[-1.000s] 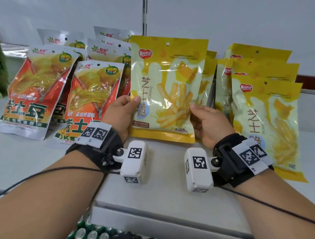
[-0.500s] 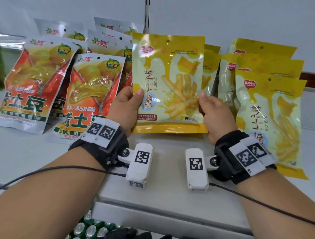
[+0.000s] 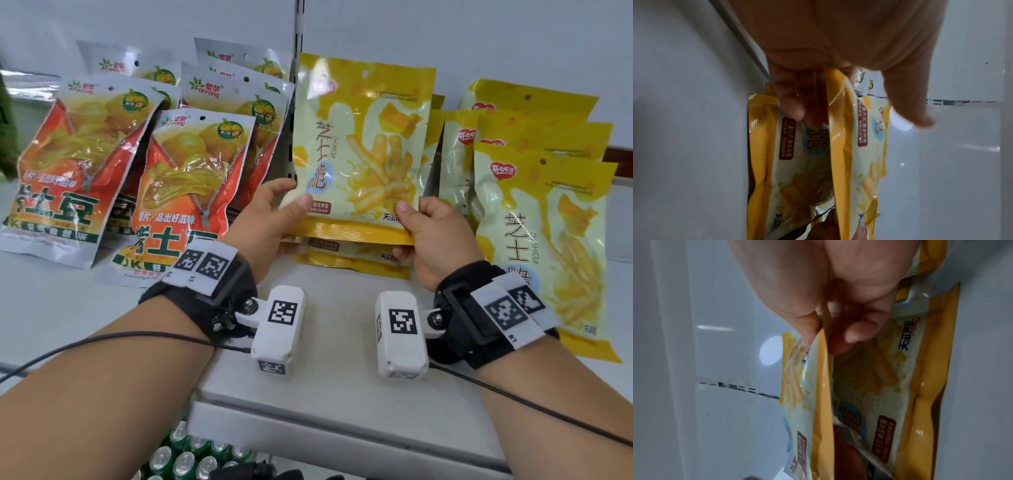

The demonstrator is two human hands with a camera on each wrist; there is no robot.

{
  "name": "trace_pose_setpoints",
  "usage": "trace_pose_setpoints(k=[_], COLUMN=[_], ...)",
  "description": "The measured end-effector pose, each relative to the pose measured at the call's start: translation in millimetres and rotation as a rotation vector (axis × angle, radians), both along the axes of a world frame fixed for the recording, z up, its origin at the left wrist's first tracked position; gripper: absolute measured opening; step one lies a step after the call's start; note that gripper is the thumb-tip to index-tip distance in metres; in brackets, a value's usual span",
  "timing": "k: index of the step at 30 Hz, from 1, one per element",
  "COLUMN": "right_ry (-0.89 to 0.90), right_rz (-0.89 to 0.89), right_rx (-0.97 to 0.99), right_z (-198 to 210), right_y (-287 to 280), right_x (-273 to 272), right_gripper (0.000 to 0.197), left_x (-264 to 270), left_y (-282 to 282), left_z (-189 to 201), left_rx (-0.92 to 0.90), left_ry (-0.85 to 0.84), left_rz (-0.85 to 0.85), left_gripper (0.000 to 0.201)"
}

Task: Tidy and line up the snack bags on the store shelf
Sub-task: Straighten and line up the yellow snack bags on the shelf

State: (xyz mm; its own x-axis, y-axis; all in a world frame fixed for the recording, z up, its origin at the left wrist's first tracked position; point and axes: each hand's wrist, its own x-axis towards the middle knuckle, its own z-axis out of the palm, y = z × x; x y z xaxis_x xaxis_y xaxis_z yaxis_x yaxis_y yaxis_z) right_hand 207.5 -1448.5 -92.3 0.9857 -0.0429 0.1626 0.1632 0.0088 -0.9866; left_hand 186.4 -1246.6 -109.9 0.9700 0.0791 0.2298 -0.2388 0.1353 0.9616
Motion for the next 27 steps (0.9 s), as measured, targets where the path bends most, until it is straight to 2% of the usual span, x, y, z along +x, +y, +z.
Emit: trace_pose_setpoints(k=[2,4,6,7,9,12,16,19,21,25,27], right_ry=[0.001,0.006,0.040,0.039,0.010,-0.023,-0.038,-0.050,-0.065,-0.135,-0.160], right_rz=[0.008,0.067,0.139,0.164,0.176,0.143,0.166,0.162,0.153,0.118,0.140], right_rx=[0.015,0.060,0.054,0.043,0.007,-0.004,0.086,0.178,0.198,0.262,0.295], right_z=[0,0,-2,-3,-6,-4,1,5,8,13,15], right_y=[1,5,7,7,8,11,9,5,4,4,4], right_x=[-1,-4,-5,-5,-6,-8,-8,-8,-8,-10,-13], right_gripper=[0.015,0.017,0.050,0.051,0.043,0.043,0.031,0.030,0.024,0.026,0.027], left_x=[2,5,6,6,5,6,6,6,6,-2,-6], left_y=[0,1,2,2,2,3,3,0,-1,-12,-19], left_z=[-1,-3,-3,-4,-4,-4,-4,2,10,28,37], left_rx=[0.015,0.009,-0.013,-0.017,-0.017,-0.035,-0.020,-0.016,0.020,0.141,0.252], left_ry=[0.010,-0.014,-0.031,-0.039,-0.044,-0.039,-0.039,-0.040,-0.077,-0.215,-0.251], left_rz=[-0.033,-0.004,0.013,0.014,0.001,-0.025,-0.020,0.053,0.112,0.184,0.176], left_gripper=[0.057,0.053,0.048,0.047,0.048,0.054,0.075,0.079,0.074,0.043,0.050])
